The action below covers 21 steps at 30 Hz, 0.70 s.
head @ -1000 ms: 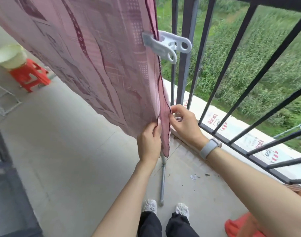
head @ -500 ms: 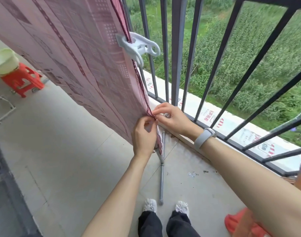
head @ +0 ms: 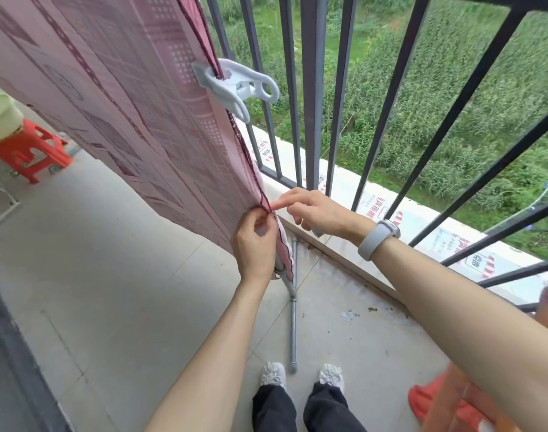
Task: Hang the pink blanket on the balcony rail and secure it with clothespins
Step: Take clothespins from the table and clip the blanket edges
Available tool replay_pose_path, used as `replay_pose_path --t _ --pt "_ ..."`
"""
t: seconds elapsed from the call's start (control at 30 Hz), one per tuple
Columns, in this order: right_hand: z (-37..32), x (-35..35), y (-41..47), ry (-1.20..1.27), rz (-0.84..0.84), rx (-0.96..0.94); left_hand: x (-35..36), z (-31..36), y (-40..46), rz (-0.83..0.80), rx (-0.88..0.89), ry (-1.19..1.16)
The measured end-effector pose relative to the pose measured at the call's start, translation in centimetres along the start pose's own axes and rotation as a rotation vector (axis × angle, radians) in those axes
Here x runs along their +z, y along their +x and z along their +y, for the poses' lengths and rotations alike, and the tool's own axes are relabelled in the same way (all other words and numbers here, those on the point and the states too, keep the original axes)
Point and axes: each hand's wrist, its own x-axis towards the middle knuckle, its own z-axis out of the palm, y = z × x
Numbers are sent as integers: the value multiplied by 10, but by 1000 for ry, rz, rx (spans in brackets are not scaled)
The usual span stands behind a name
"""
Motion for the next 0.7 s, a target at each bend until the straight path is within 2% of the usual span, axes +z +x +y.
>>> replay_pose_path --t 0.23,0.4,0.47,0.6,0.7 --pt "2 4 1 79 23 43 -2 0 -2 -13 37 14" --pt "2 3 2 62 26 32 1 4 -2 40 13 39" --pt "6 4 2 51 83 11 1 3 -1 29 -1 41" --pt "33 9 -2 334 329 119 -6 1 -1 -33 -79 44" --pt "56 20 -14 574 282 322 -16 3 -5 -90 -128 2"
